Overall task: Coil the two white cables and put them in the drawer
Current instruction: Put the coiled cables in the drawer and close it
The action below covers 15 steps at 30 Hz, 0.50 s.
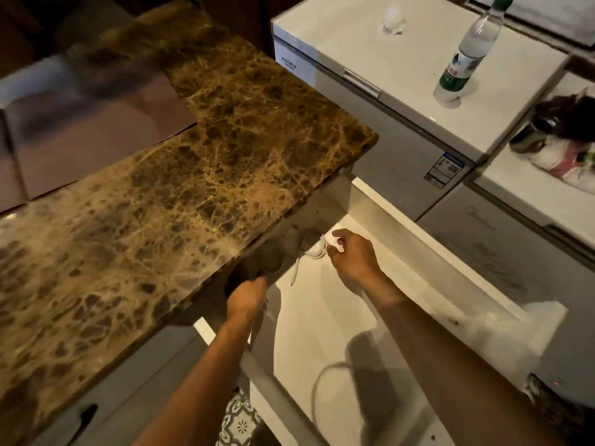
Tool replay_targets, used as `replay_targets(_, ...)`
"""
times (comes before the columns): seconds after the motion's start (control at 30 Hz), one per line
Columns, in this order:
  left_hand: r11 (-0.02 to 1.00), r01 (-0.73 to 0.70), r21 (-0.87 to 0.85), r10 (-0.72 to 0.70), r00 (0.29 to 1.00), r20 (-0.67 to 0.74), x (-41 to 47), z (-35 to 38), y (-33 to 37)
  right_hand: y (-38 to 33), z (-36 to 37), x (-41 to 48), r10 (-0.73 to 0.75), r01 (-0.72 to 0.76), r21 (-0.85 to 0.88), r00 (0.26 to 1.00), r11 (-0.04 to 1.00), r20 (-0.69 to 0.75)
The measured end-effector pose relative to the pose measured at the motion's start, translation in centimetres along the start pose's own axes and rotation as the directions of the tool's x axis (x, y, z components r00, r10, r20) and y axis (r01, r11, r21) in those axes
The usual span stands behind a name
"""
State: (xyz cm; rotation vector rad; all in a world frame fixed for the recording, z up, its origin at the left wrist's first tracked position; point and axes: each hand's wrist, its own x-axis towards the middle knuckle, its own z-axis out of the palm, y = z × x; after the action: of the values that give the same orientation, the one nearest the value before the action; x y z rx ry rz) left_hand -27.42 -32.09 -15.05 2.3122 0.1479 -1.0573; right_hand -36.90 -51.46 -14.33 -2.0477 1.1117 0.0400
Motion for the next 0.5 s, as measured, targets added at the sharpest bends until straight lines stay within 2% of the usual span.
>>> replay_targets(0.1,0.99,-0.128,-0.062,0.117,0.98,-0.159,-3.7,0.1,-0.5,0.7,-0.9,-3.1,-0.064,0.064,-0.017,0.998,0.998,0.01)
replay_targets(0.17,0.964,-0.256,-0.071,0.242,0.957,-0.163,-6.6,0.9,-1.5,1.4,-1.6,-5.6,-0.134,0.137,-0.084,0.99,0.987,0.048)
replay_targets(0.27,0.916,-0.371,-0.15,0.346,0.923,-0.17,-12.4,2.5,-3.5,3.1,-2.9,-10.7,-0.241,0.257,-0.163,0.964,0.952,0.114)
replay_targets(0.37,0.864,-0.441,-0.242,0.381,0.888,-0.256,-18.3,4.6,-6.4,5.5,-4.4,-16.2,-0.317,0.33,-0.114,0.941,0.937,0.117)
replay_targets(0.5,0.816,-0.445,-0.37,0.318,0.878,-0.357,-25.4,7.9,-11.9,9.9,-5.4,-22.9,-0.428,0.426,-0.154,0.904,0.891,0.024)
